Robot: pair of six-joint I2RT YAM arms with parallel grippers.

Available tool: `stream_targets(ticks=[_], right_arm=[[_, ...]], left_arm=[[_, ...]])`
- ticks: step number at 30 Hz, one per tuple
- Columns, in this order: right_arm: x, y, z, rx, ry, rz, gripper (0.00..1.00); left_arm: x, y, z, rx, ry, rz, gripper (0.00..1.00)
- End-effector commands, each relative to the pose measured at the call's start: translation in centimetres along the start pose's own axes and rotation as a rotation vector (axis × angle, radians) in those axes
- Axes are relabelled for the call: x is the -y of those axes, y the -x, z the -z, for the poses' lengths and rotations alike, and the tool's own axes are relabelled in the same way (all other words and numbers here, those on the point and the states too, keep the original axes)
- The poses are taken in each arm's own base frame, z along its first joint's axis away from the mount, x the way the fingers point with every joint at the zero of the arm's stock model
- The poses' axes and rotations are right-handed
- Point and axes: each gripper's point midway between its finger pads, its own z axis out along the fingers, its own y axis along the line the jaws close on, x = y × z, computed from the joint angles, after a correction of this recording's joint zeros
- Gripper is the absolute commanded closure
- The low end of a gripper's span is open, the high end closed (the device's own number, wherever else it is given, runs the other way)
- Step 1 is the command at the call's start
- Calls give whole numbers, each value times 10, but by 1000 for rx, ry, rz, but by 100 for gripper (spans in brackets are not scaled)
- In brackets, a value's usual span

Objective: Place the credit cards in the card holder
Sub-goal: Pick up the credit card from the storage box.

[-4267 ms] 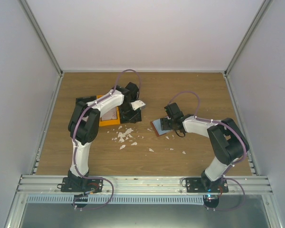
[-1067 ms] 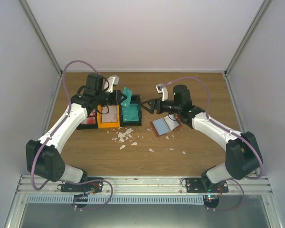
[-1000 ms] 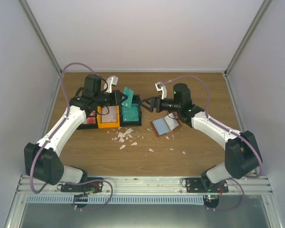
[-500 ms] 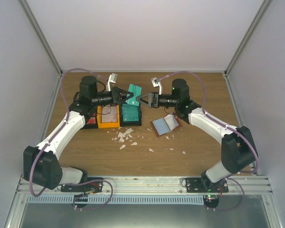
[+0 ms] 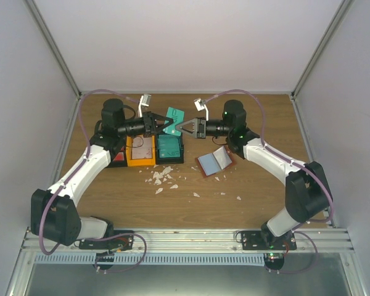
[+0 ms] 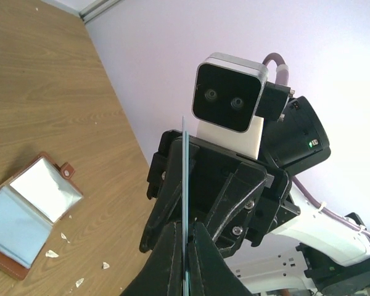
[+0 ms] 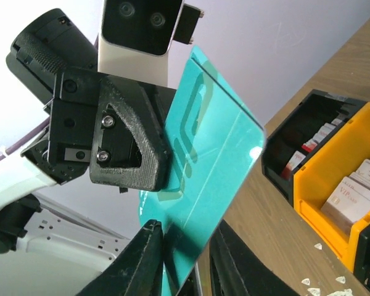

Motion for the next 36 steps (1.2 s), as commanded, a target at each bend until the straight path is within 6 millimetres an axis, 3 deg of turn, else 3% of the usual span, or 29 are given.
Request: stream_targets(ticks=[1, 4, 9, 13, 23, 36], right_arm=[[-8, 5, -4, -7, 47, 15, 83], [-9, 10, -4, 8, 39, 20, 99], [-10, 20, 6, 32, 36, 13, 99], [-24, 21, 12, 29, 68, 31, 100], [-43, 15, 19, 9, 102, 57, 99], [-45, 8, 20, -11, 119, 58, 99]], left_arm=[[24, 3, 5, 6, -74, -81, 95], [25, 2, 6, 6, -74, -83, 90], [25, 6, 12, 20, -43, -110, 77], [21, 12, 18, 49, 14, -147, 70], [-2, 5, 22, 29, 64, -142, 74], [2, 3, 28, 36, 64, -172, 71]])
